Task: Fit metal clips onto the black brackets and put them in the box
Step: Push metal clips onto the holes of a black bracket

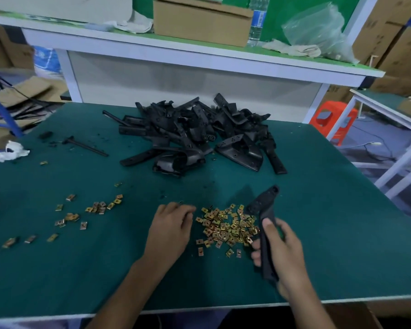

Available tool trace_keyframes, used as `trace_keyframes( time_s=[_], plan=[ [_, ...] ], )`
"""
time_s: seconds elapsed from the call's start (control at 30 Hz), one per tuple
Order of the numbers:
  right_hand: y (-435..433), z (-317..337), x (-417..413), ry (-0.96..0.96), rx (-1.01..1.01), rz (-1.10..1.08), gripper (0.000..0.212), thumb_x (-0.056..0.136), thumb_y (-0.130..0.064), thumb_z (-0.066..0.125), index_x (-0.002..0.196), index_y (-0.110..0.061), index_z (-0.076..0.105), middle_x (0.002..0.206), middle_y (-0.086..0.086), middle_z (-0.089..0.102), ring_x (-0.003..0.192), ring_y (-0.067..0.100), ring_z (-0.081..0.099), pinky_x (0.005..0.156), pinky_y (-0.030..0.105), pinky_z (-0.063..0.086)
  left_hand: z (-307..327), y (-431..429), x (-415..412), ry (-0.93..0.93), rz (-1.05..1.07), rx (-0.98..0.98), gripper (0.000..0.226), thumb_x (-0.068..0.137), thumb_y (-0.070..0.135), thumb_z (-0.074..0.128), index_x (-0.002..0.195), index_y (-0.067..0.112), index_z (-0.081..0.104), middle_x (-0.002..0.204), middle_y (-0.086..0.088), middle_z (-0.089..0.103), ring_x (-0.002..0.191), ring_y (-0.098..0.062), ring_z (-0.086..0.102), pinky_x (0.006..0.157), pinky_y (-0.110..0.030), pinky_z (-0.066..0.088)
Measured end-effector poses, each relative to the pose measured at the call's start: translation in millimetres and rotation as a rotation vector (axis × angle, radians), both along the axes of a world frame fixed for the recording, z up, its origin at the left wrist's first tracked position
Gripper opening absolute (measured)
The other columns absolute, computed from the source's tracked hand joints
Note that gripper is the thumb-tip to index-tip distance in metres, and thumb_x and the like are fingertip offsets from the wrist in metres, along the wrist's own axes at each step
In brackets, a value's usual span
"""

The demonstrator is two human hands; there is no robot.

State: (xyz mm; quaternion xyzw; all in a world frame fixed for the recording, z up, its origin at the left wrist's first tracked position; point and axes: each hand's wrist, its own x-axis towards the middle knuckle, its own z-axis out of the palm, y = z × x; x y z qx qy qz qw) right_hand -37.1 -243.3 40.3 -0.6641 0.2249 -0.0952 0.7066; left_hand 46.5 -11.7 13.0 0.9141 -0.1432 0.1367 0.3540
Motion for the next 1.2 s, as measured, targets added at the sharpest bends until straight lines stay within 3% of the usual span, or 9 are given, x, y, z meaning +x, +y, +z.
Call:
trace_keyframes(
  time_s=[0.13,0.23,0.37,0.47,0.67,0.8,0.97,1.1,1.2],
  plan=[
    [29.3,-11.9,-2.2,-0.045,0.079,0.038,0.019,0.103,-0.021,0.059,0.115,-0.035,0.065,0.067,0.015,0.067,0.049,0.025,0.057,0.043,0.031,0.049,3.2,-21.2,21.7,-0.035,-0.106,0.366,0.040,0.106,0.021,0.042,0.143,0.029,0.054,0.126,-0.005,0.057,0.114,-0.027,0.046,0.097,-0.037,0.039],
    [36.1,-15.1,-3.9,-0.061,0.052,0.081,0.034,0.103,-0.005,0.052,0.117,-0.035,0.061,0.081,0.013,0.072,0.055,0.023,0.060,0.047,0.032,0.050,4.8,-25.4,30.4,0.043,-0.095,0.427,0.032,0.106,0.031,0.042,0.133,0.032,0.060,0.126,-0.002,0.055,0.118,-0.025,0.043,0.099,-0.035,0.035],
    [40.5,-17.4,-9.2,-0.109,0.012,0.119,0.026,0.102,-0.017,0.058,0.123,-0.031,0.054,0.100,0.011,0.076,0.068,0.023,0.067,0.059,0.032,0.056,6.6,-22.2,31.1,0.117,-0.085,0.364,0.019,0.104,0.030,0.047,0.114,0.022,0.060,0.116,0.001,0.060,0.111,-0.023,0.046,0.093,-0.032,0.035],
    [44.8,-15.4,-6.9,-0.163,-0.002,0.133,0.038,0.099,-0.028,0.059,0.135,-0.042,0.054,0.097,0.010,0.076,0.069,0.021,0.064,0.060,0.030,0.055,10.4,-14.3,24.4,0.206,-0.092,0.085,0.011,0.104,0.024,0.050,0.108,0.019,0.059,0.104,0.002,0.065,0.098,-0.019,0.057,0.087,-0.035,0.046],
    [57.8,-24.2,-3.6,-0.200,-0.164,0.132,0.038,0.100,-0.034,0.059,0.127,-0.061,0.058,0.082,0.006,0.074,0.056,0.017,0.062,0.051,0.030,0.052,12.8,12.7,1.3,0.395,-0.039,-0.516,0.019,0.103,0.022,0.056,0.106,0.037,0.067,0.097,0.021,0.069,0.091,0.005,0.062,0.076,-0.014,0.045],
    [54.5,-29.4,-3.8,-0.196,-0.216,0.115,0.035,0.101,-0.036,0.059,0.124,-0.062,0.060,0.079,0.005,0.074,0.055,0.018,0.064,0.050,0.029,0.053,15.6,18.4,-14.1,0.495,-0.112,-0.789,0.028,0.101,0.016,0.058,0.102,0.038,0.076,0.086,0.010,0.068,0.077,-0.001,0.057,0.073,-0.018,0.048],
    [54.5,-34.4,-6.3,-0.197,-0.240,0.119,0.031,0.093,-0.053,0.063,0.124,-0.057,0.064,0.080,0.005,0.074,0.058,0.016,0.066,0.052,0.027,0.053,16.7,16.6,-22.1,0.649,-0.173,-1.055,0.018,0.093,0.009,0.067,0.104,0.019,0.077,0.085,-0.001,0.068,0.077,-0.014,0.062,0.075,-0.023,0.054],
    [55.1,-37.9,-11.0,-0.206,-0.341,0.074,0.012,0.099,-0.035,0.066,0.108,-0.041,0.071,0.077,0.004,0.073,0.063,0.018,0.068,0.057,0.033,0.054,13.1,25.2,-22.8,0.684,-0.161,-1.227,0.023,0.077,0.013,0.072,0.099,0.006,0.073,0.084,-0.010,0.071,0.072,-0.018,0.063,0.068,-0.023,0.055],
    [59.3,-35.6,-13.4,-0.192,-0.444,0.078,0.015,0.092,-0.055,0.065,0.098,-0.042,0.069,0.075,-0.003,0.072,0.064,0.015,0.067,0.057,0.039,0.054,9.9,30.2,-20.7,0.701,-0.168,-1.235,0.022,0.077,0.012,0.070,0.098,0.010,0.079,0.086,-0.009,0.072,0.074,-0.015,0.065,0.070,-0.023,0.056]
  ],
)
